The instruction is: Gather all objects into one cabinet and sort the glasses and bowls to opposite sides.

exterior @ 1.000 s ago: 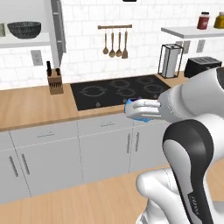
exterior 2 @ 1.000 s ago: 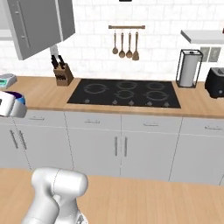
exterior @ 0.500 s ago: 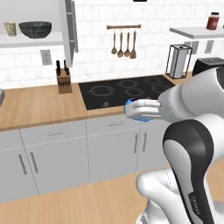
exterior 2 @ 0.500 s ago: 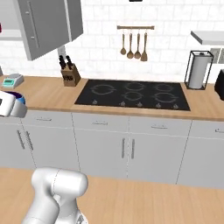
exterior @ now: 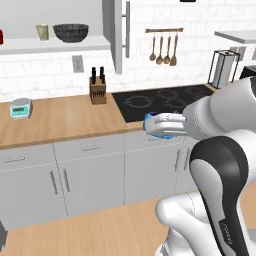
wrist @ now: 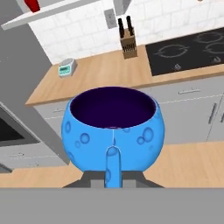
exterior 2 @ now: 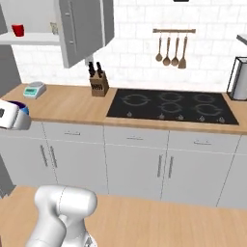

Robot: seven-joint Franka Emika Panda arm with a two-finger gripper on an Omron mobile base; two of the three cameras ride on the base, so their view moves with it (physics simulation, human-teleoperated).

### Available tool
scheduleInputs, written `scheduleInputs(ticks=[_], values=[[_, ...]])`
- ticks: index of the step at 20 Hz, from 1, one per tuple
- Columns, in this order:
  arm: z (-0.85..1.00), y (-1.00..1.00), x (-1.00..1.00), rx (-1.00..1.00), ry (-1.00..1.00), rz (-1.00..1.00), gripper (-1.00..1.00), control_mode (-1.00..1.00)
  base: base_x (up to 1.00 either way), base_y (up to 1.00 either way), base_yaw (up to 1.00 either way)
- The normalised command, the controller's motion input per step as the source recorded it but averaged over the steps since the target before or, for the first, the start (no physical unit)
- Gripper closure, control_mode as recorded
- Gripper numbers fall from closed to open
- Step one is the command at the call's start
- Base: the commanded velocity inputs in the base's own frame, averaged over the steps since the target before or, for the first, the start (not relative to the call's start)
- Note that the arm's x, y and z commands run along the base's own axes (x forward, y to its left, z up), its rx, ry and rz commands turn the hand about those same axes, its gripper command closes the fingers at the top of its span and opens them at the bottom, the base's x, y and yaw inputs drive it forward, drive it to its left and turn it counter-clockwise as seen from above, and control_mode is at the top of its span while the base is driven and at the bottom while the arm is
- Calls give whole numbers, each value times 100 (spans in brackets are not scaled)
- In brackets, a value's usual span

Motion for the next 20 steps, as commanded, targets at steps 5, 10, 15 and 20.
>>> scheduleInputs(ticks=[5,10,15,20], values=[[0,0,0,0,0,0,100,100,23,98,-6],[0,0,0,0,0,0,100,100,45,77,-6],[0,0,0,0,0,0,100,100,100,25,-3],[0,0,0,0,0,0,100,100,98,50,-4]])
